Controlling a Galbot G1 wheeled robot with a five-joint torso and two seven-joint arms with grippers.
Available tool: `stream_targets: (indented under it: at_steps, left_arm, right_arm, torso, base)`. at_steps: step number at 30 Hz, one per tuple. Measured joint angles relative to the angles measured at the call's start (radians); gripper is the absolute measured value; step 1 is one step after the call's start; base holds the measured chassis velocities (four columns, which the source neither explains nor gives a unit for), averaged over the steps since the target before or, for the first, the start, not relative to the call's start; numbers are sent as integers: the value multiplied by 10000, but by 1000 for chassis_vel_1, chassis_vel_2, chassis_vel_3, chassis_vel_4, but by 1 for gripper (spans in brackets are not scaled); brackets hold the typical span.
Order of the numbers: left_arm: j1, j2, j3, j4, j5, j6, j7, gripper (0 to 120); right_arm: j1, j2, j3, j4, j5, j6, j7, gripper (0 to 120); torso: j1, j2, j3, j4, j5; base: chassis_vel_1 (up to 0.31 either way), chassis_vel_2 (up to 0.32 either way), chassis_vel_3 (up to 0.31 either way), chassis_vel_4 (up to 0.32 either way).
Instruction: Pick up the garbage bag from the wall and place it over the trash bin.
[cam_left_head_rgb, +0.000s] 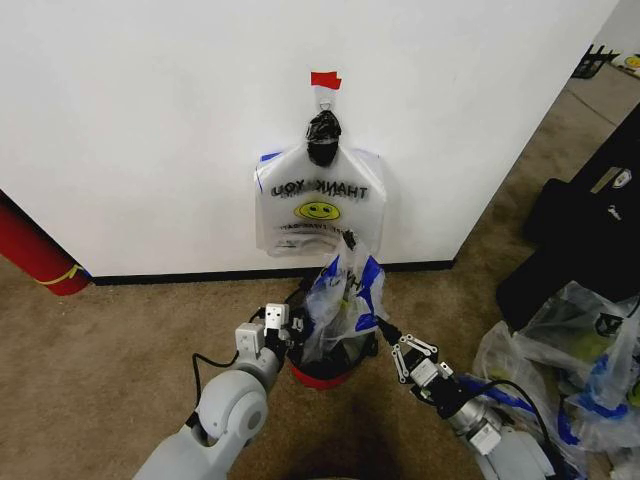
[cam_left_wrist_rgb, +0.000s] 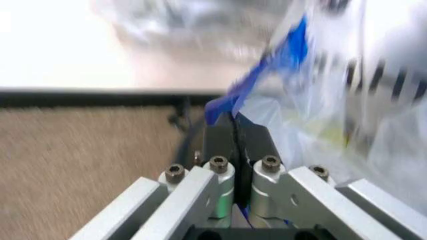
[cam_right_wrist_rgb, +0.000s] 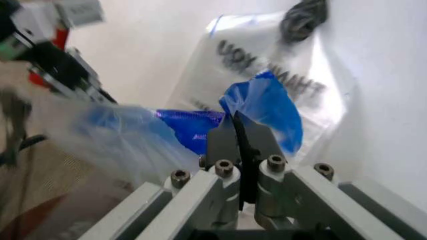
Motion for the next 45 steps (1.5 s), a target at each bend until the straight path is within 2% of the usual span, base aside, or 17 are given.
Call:
stream_targets:
  at_steps: [2,4,7,10,18,21,23,26,34,38,45]
  left_arm:
    - [206,28,-331,-346,182,-602,13,0]
    - [263,35,-432,-476,226,-729,13,0]
    - [588,82,-878,-1384,322,-1188,-35,0]
    - [786,122,-983,-1933,364,-1331,-110,0]
    - [1459,80,-1085,-2471,781,-1562,-361,0]
    - [2104,-13,-1122,-2639,1334,-1684,-670,0]
    - [2524,-50,-1023,-2495,1678,-1764,-868,0]
    - [2740,-135,-813,-1825,1956,-2062,-901,0]
    - [3088,-143,-513,-1282,2433,-2229,-892,0]
    - [3443,144,-375,-923,3459,-2419,-885,0]
    - [4019,345,-357,-677,4534,-2584,-827,0]
  right_arm:
    - [153,49,5,-188,567,95,60,0]
    - [218,67,5,-275,805,133,62,0]
    - [476,187,28,-691,1912,395,69,0]
    - [484,366,165,-842,2242,685,103,0]
    - [393,537,384,-1021,2380,1015,61,0]
    - [242,542,536,-1352,2375,1310,-105,0]
    - [62,441,622,-1625,2187,1485,-224,0]
    - [30,253,653,-1963,1869,1627,-393,0]
    - [184,-23,456,-2672,1179,1919,-590,0]
    - [221,-325,400,-3173,971,2103,-981,0]
    - [-73,-484,318,-3854,1443,2129,-1767,0]
  torso:
    - [0,0,0,0,-1]
    - [0,0,0,1,-1]
    - [0,0,0,2,0]
    - [0,0,0,-4,-1]
    - [0,0,0,1,-1]
    - [0,0,0,1,1]
    - [-1,1,-1,0,2]
    - [0,1,0,1,1]
    - [0,1,0,2,1]
    - [0,0,0,2,1]
    - [-1,1,0,0,2]
  base:
    - [0,0,0,0]
    - [0,0,0,0]
    - [0,0,0,0]
    - [0,0,0,0]
    - [0,0,0,0]
    - [0,0,0,0]
    - [0,0,0,0]
    - [0,0,0,0]
    - [0,0,0,0]
    - [0,0,0,0]
    - [0,0,0,0]
